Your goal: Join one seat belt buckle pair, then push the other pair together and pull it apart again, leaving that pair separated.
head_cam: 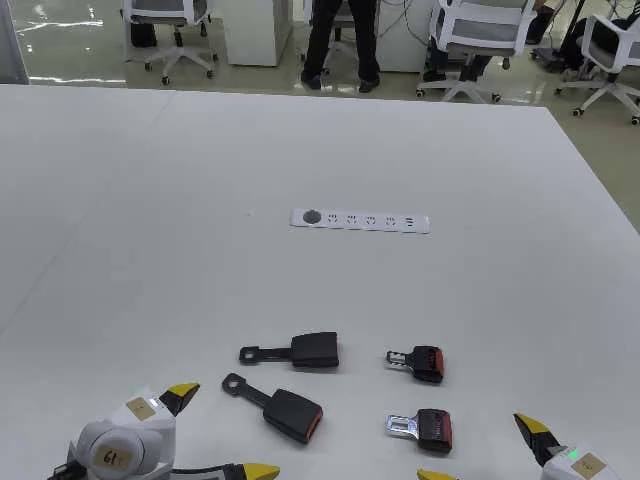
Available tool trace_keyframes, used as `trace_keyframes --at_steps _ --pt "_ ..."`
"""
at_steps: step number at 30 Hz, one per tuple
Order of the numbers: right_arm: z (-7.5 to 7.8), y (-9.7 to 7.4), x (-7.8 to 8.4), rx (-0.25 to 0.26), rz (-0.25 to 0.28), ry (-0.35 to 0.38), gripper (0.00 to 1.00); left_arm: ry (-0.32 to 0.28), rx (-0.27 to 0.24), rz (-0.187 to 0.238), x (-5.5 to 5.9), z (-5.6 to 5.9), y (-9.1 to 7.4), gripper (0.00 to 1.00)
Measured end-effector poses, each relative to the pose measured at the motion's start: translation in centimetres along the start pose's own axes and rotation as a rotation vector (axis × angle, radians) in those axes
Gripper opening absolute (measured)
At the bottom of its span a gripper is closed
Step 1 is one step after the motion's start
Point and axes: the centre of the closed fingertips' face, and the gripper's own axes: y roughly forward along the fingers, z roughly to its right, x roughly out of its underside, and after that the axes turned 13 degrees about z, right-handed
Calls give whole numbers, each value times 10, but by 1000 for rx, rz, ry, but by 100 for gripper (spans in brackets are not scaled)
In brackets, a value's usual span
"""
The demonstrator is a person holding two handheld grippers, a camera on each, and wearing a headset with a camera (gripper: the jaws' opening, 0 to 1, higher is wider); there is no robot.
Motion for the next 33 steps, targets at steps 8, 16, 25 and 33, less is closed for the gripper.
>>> trace_keyframes --at_steps 8,16,25,33 --pt "-1 1 -1 -6 4 -7 93 0 7 -2 1 0 0 96" --pt "-2 0 -2 -6 6 -9 94 -1 10 -6 2 1 0 96" --pt "-4 -1 -1 -14 1 -12 95 1 7 -5 1 1 0 96" --pt "-3 -1 -2 -13 3 -14 95 -3 8 -3 2 0 0 96"
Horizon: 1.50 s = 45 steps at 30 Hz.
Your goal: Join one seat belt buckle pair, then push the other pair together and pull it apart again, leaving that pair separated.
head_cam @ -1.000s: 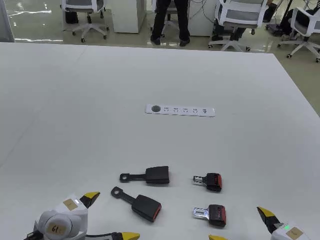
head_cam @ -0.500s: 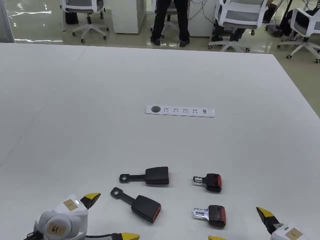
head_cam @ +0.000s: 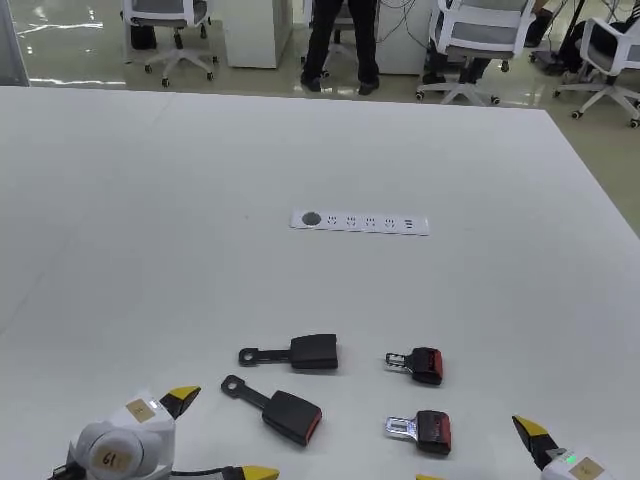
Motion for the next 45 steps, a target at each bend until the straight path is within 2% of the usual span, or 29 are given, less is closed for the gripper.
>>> trace_keyframes --at_steps 23,36,45 --pt "-1 -1 5 -3 -10 6 96 -8 2 5 -3 4 -1 95" --pt "-2 -1 6 -12 -14 0 95 -9 1 -2 1 -1 -1 95" --pt "-4 3 5 -24 -23 -7 95 -6 3 -2 -1 -3 2 95"
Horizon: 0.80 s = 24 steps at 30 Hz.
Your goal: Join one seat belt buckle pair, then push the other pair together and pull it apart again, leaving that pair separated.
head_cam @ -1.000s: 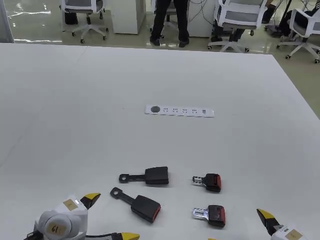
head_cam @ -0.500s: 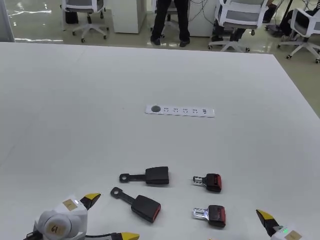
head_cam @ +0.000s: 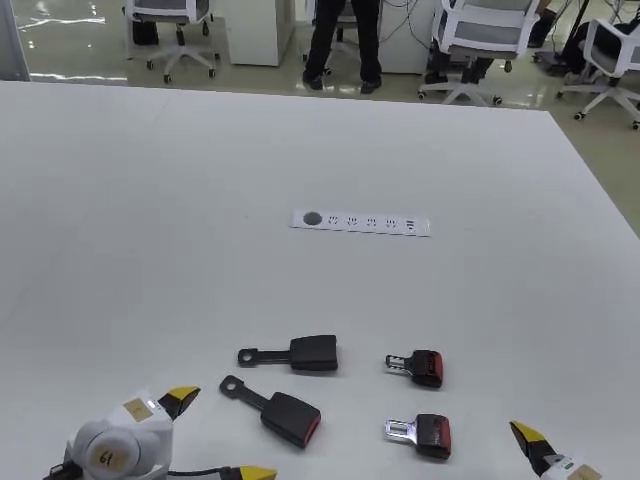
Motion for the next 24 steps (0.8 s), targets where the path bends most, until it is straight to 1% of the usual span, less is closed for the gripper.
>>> trace_keyframes --at_steps 5,9,12,16,20,24 --pt "-1 4 -1 -8 -4 -2 95 7 4 1 -1 -2 1 94" --pt "-3 9 -1 -28 -8 -15 95 10 10 -2 2 -5 3 94" --pt "-4 11 -1 -41 -10 -22 94 14 13 -1 2 -5 2 92" --pt "-5 12 1 -69 -27 -41 93 25 22 1 2 -4 3 90" --pt "-3 14 4 -86 -38 -50 92 31 33 -8 3 -4 5 88" --pt "-2 16 3 -101 -48 -55 91 47 55 -7 2 -4 7 81"
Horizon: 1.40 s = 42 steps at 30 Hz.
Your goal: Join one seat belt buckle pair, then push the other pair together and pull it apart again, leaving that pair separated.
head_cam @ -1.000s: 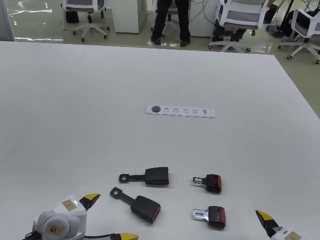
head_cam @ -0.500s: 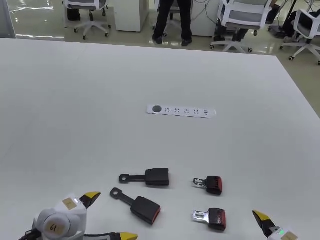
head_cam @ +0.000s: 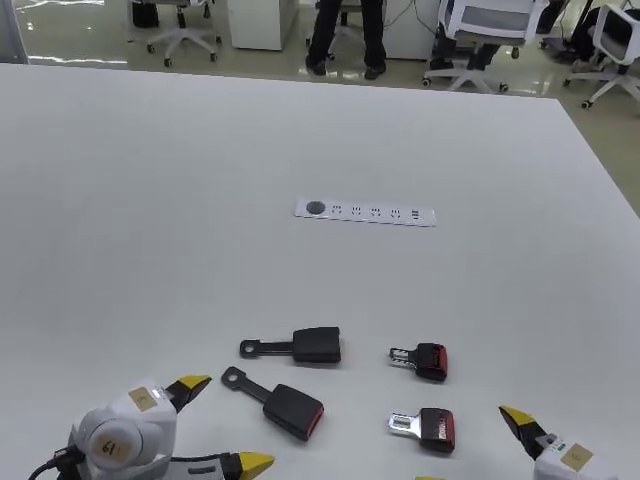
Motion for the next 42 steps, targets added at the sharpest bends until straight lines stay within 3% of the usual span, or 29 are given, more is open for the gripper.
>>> trace_keyframes --at_steps 5,11,14,25,29,42 --pt "1 4 -1 -19 -6 6 89 13 21 -12 6 -6 4 81" --pt "3 6 1 -45 -21 11 86 55 66 -41 6 -1 10 80" --pt "2 8 3 -68 -35 8 86 66 94 -46 0 5 14 77" --pt "6 18 8 -134 -71 11 84 138 187 -102 4 7 23 72" --pt "5 21 12 -168 -86 2 83 212 249 -144 8 12 29 71" --pt "6 33 22 -255 -151 -22 79 352 420 -224 22 13 49 65"
